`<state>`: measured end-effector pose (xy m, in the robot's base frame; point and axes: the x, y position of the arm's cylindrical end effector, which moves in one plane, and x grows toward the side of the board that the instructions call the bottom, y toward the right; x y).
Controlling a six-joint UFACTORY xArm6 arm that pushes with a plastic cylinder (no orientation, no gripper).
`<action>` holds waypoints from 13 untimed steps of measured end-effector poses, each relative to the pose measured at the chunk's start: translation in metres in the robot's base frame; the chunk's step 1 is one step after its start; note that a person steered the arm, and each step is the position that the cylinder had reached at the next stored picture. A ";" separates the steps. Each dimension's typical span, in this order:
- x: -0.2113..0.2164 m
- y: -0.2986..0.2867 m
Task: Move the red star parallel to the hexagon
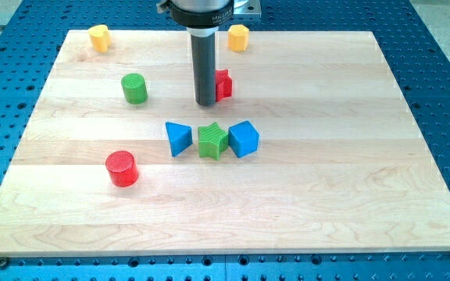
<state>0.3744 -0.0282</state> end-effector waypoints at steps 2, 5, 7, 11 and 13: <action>-0.034 0.068; -0.064 0.071; -0.068 0.019; -0.114 0.165; -0.150 0.217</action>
<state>0.2240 0.1883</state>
